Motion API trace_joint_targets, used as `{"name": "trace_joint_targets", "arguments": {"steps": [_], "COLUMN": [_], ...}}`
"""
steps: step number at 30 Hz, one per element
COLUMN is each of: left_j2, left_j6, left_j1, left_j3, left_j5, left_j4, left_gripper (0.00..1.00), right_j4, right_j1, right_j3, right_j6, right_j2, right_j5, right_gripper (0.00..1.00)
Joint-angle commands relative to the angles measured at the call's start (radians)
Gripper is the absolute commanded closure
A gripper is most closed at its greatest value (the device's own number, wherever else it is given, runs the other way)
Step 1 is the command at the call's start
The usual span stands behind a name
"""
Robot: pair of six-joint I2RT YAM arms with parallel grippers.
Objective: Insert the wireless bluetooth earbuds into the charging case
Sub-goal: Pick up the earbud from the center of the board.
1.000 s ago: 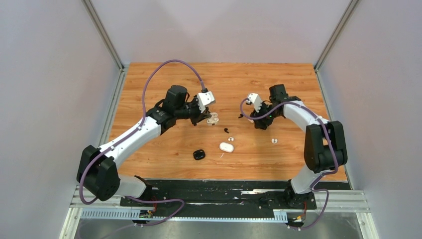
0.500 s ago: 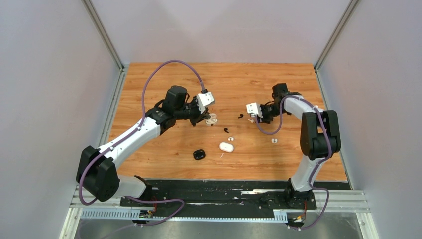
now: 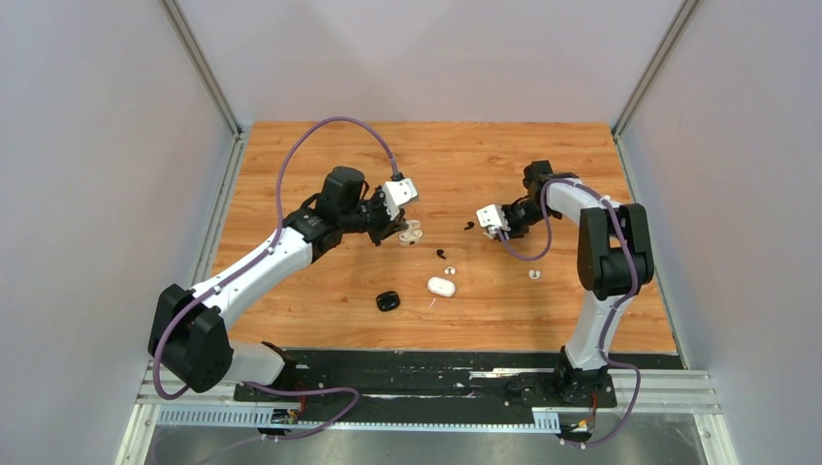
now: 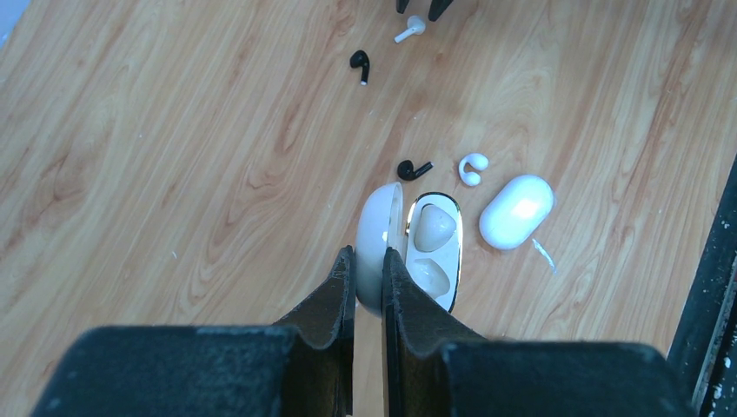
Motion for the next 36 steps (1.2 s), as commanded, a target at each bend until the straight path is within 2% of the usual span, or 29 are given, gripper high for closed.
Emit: {"name": "trace_joint_targets", "arguments": {"steps": [1, 9, 17, 21, 24, 27, 36], "left_j2": [-0.043, -0.043, -0.041, -0.043, -0.043, -0.042, 0.012], "left_j6": [0.000, -0.002, -0.004, -0.008, -0.007, -0.007, 0.042], "left_j1": [0.001, 0.000, 0.001, 0.001, 0.001, 0.000, 0.000], "left_j3": [-0.001, -0.004, -0.008, -0.012, -0.015, -0.017, -0.006], "left_j5": [-0.006, -0.013, -0.020, -0.021, -0.021, -0.029, -0.087], "left_j4": [0.025, 0.027, 0.029, 0.035, 0.037, 0.044, 0.110], "left_gripper": [1.00, 1.00, 1.00, 1.00, 1.00, 1.00, 1.00], "right_j4": [-0.046, -0.088, -0.255, -0.304, -0.343, -0.415, -0.599], "right_j1": [0.017, 0.030, 0.045, 0.055, 0.066, 0.070, 0.069], "right_j3": [0.047, 0.084, 0.191, 0.227, 0.276, 0.345, 0.558], "right_j6": [-0.043, -0.056, -0.029, 0.047, 0.167, 0.357, 1.146], "right_j2": [0.034, 0.081, 0.168, 0.190, 0.187, 0.172, 0.100], "right_j5": [-0.012, 0.024, 0.100, 0.094, 0.034, -0.065, -0.378], "right_gripper": [0.66, 0.70, 0.77, 0.85, 0.92, 0.99, 1.00]}}
